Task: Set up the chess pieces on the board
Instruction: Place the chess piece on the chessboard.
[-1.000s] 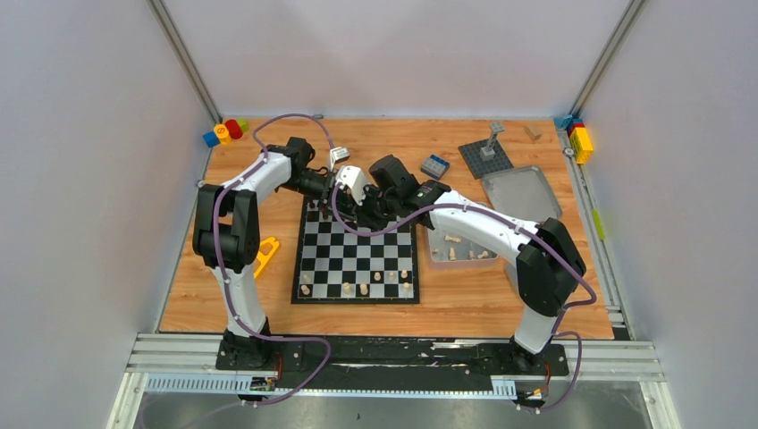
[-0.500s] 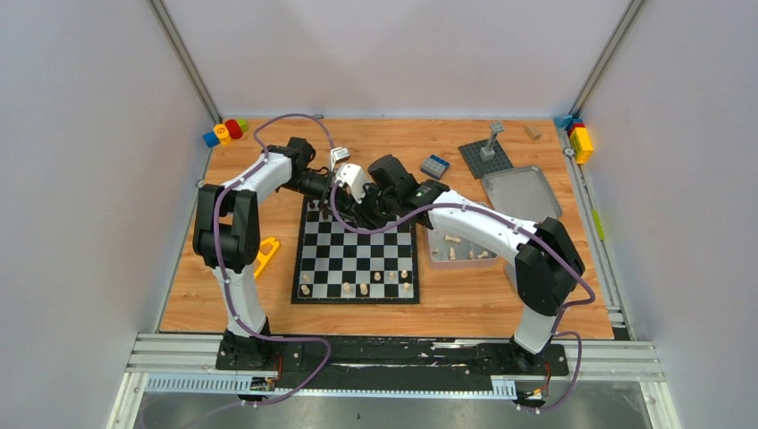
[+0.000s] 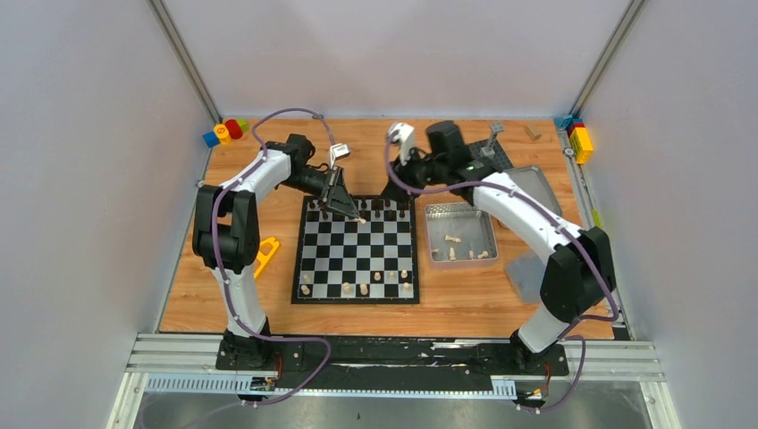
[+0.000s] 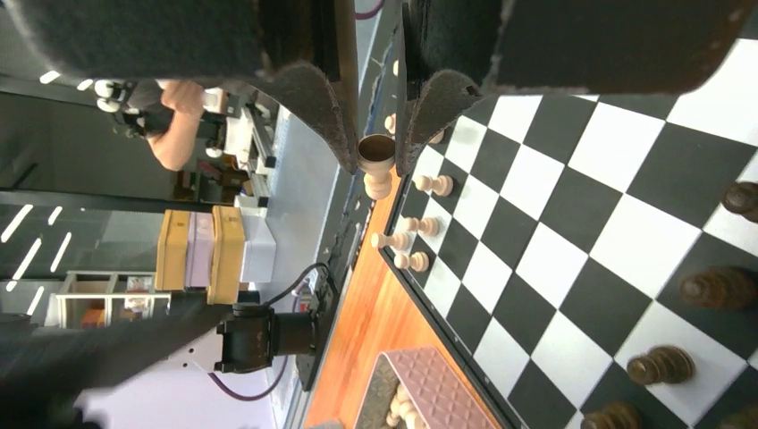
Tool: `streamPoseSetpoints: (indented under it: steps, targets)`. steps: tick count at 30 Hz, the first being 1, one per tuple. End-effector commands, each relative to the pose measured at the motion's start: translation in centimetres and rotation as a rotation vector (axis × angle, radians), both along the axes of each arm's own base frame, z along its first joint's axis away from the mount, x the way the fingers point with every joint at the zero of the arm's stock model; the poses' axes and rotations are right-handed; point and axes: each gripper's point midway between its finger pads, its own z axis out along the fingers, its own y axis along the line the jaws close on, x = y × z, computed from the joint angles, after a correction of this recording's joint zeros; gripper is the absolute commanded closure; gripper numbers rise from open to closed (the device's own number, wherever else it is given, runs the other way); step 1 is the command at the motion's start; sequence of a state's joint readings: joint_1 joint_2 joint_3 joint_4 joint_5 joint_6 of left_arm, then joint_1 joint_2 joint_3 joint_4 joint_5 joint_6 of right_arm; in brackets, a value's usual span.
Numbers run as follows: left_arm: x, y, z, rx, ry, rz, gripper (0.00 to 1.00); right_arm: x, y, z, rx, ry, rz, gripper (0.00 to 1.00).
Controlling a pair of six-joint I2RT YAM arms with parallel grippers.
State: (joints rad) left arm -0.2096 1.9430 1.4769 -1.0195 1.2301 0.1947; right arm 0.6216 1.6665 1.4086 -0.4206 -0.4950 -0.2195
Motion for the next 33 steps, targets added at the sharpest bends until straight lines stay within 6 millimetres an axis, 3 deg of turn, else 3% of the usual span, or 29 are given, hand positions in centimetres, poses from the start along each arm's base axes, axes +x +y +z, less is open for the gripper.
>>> streamPoseSetpoints:
  steps: [1, 5, 8, 10, 14, 21, 33]
  targets:
    - [0.8, -0.4, 4.8, -0.093, -0.197, -0.008, 1.00, -0.6, -2.3, 7.6, 0.257, 0.080, 0.057, 0.56]
    - [2.0, -1.0, 7.6, -0.169, -0.317, 0.032, 1.00, -1.1, -2.9, 9.1, 0.339, 0.161, 0.097, 0.56]
    - [3.2, -1.6, 9.7, -0.223, -0.399, 0.091, 1.00, -1.6, -2.8, 9.2, 0.386, 0.233, 0.120, 0.54]
    - [3.2, -1.7, 11.9, -0.266, -0.460, 0.124, 1.00, -2.0, -2.6, 8.7, 0.417, 0.300, 0.141, 0.52]
    - [3.1, -2.2, 13.9, -0.316, -0.501, 0.166, 1.00, -2.6, -2.1, 8.7, 0.467, 0.389, 0.192, 0.50]
    - [2.3, -3.4, 15.1, -0.380, -0.509, 0.179, 1.00, -2.7, -1.3, 9.2, 0.520, 0.488, 0.262, 0.51]
    - [1.8, -3.9, 14.6, -0.411, -0.492, 0.182, 1.00, -2.0, -1.0, 9.2, 0.532, 0.485, 0.262, 0.56]
